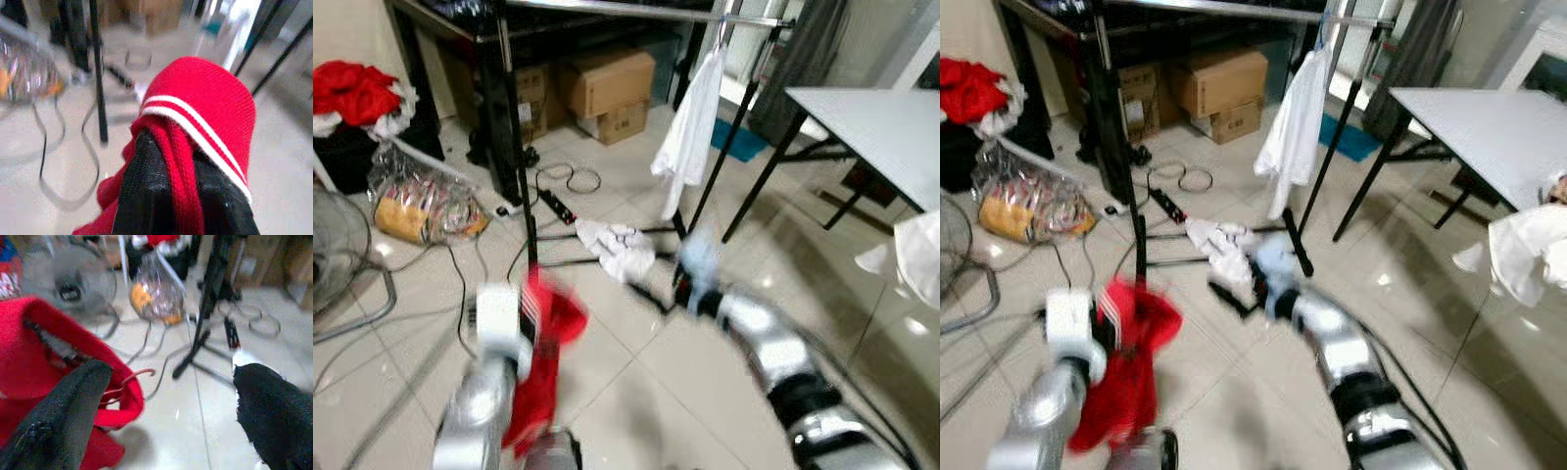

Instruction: Hang hanger

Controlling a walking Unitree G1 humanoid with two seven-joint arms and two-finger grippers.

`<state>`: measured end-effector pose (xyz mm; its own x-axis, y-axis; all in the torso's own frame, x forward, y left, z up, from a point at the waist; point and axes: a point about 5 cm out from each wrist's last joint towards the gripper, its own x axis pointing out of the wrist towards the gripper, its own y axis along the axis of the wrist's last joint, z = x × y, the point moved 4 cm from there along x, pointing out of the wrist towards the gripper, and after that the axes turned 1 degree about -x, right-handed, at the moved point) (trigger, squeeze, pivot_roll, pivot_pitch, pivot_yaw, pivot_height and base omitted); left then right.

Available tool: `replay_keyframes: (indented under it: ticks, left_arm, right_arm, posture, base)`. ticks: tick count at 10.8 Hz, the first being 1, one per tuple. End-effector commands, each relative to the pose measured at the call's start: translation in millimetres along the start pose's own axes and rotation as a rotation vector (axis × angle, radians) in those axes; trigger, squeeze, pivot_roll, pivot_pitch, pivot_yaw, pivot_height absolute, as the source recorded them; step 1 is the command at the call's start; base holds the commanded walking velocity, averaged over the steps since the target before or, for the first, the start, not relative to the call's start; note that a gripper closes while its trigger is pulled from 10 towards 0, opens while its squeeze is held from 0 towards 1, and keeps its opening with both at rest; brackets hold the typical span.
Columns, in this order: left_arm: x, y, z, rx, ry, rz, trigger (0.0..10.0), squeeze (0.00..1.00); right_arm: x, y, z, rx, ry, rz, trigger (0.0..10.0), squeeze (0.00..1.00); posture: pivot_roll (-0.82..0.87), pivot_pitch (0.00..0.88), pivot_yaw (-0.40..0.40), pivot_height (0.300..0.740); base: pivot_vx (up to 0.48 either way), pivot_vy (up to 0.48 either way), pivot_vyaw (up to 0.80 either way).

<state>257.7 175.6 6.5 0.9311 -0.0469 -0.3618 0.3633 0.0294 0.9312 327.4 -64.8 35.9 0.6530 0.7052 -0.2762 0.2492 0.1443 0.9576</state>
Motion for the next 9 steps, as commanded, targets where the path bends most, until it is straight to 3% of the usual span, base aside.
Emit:
replay_keyframes:
  ticks: [1, 3, 4, 6, 7, 9]
  left_arm:
    - [1.5, 2, 2.7, 0.016, -0.007, 0.027, 10.0, 0.0]
    - [-0.3, -17, -2.7, 0.014, 0.009, 0.005, 10.0, 0.0]
    - [1.3, -20, -8.6, 0.018, 0.032, 0.016, 10.0, 0.0]
    - [2.4, -20, -9.8, 0.008, 0.035, 0.038, 10.0, 0.0]
    - [2.9, -33, -16.8, -0.013, 0.062, 0.016, 10.0, 0.0]
    - [0.7, -55, -22.0, -0.002, 0.078, -0.039, 10.0, 0.0]
  right_arm:
    - [-4.0, -2, 7.5, -0.019, -0.034, -0.002, 10.0, 0.0]
    - [-6.2, -7, 12.0, -0.004, -0.051, -0.002, 10.0, 0.0]
    - [-10.8, -25, 12.1, -0.029, -0.05, -0.061, 10.0, 0.0]
    - [-16.9, -38, 12.8, -0.024, -0.057, -0.095, 10.0, 0.0]
    - [-27.4, -64, 12.7, -0.023, -0.082, -0.181, 10.0, 0.0]
    - [-38.8, -82, 19.7, -0.026, -0.161, -0.236, 10.0, 0.0]
  posture:
    - [0.13, 0.03, -0.073, 0.74]
    - [0.13, 0.029, -0.077, 0.74]
    - [0.13, 0.028, -0.081, 0.74]
    - [0.13, 0.029, -0.083, 0.74]
    - [0.12, 0.031, -0.083, 0.74]
    - [0.12, 0.036, -0.079, 0.74]
  base:
    - [0.0, 0.0, 0.0]
    - [0.0, 0.0, 0.0]
    - [0.0, 0.0, 0.0]
    - [0.0, 0.0, 0.0]
    - [0.0, 0.0, 0.0]
    - [0.0, 0.0, 0.0]
